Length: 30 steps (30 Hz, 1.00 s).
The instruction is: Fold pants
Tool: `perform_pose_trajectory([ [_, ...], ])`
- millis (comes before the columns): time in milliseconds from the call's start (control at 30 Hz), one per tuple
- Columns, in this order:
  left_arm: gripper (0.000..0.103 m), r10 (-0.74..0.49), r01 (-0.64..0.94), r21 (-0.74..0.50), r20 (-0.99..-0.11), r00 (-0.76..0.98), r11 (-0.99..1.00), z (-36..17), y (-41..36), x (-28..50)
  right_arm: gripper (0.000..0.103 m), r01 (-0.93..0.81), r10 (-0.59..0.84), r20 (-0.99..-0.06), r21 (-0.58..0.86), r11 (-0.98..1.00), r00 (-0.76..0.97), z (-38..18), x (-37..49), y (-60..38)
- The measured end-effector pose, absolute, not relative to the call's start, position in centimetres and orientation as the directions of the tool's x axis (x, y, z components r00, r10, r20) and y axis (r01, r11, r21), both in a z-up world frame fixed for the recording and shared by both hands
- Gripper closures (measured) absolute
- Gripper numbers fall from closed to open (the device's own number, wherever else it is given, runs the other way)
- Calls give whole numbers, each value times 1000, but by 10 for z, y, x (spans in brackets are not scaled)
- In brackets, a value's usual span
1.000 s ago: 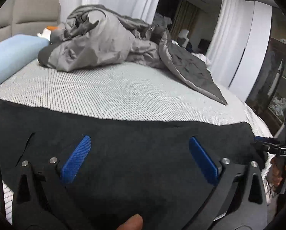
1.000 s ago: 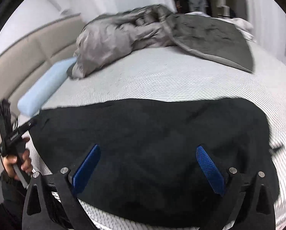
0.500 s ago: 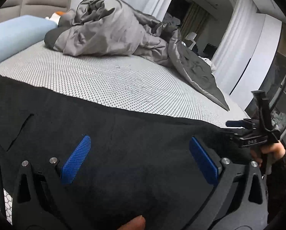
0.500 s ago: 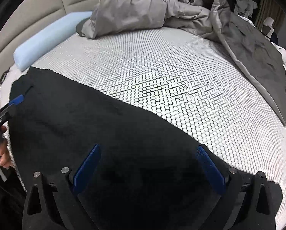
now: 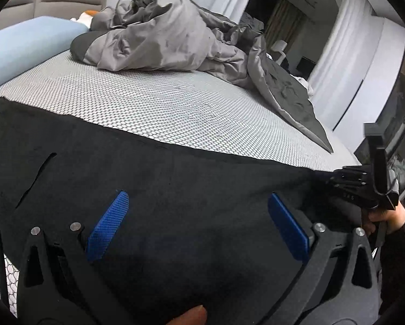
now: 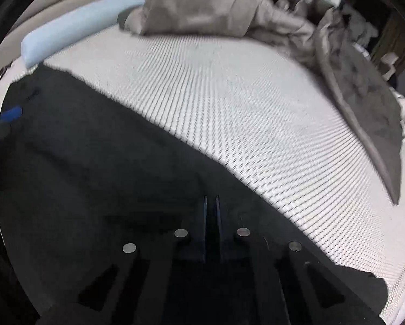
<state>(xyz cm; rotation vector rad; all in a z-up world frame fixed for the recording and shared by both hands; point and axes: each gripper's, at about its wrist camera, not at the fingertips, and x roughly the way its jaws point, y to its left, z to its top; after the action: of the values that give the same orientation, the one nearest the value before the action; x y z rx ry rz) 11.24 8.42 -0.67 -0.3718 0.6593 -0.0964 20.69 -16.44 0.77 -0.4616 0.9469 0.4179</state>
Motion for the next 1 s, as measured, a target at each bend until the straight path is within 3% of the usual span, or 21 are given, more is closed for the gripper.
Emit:
perform_pose_trajectory([
  [100, 1, -199, -53, -383, -589, 783, 922, -10, 90, 114, 98, -465, 131, -802, -197, 863, 583, 20, 214, -165],
  [233, 1, -183, -78, -369, -620, 763, 926, -18, 94, 118, 95, -412, 78, -817, -203, 888, 571, 9, 232, -166],
  [300, 1, -176, -87, -360, -637, 750, 929, -21, 95, 120, 81, -379, 24, -848, -212, 901, 530, -7, 242, -166],
  [367, 1, -167, -93, -345, -650, 741, 934, -23, 95, 122, 74, -354, 66, -862, -135, 925, 502, -6, 241, -171],
  [433, 1, -155, -98, -335, -652, 742, 937, -23, 96, 123, 54, -328, 151, -862, -19, 945, 485, 1, 240, -183],
  [500, 1, -148, -105, -331, -655, 741, 938, -24, 97, 124, 16, -291, 211, -840, 66, 955, 500, 16, 233, -195],
  [533, 1, -146, -112, -331, -660, 737, 937, -25, 98, 125, 12, -272, 218, -830, 83, 959, 514, 22, 230, -203],
  [700, 1, -149, -117, -334, -673, 725, 935, -28, 98, 127, 4, -196, 263, -755, 180, 964, 600, 56, 185, -240],
  [867, 1, -161, -85, -316, -675, 720, 945, -27, 87, 126, 2, -65, 213, -678, 237, 969, 703, 78, 112, -297],
  [1000, 1, -159, -55, -276, -693, 703, 960, -30, 74, 126, 2, 57, 127, -684, 239, 969, 718, 79, 65, -351],
])
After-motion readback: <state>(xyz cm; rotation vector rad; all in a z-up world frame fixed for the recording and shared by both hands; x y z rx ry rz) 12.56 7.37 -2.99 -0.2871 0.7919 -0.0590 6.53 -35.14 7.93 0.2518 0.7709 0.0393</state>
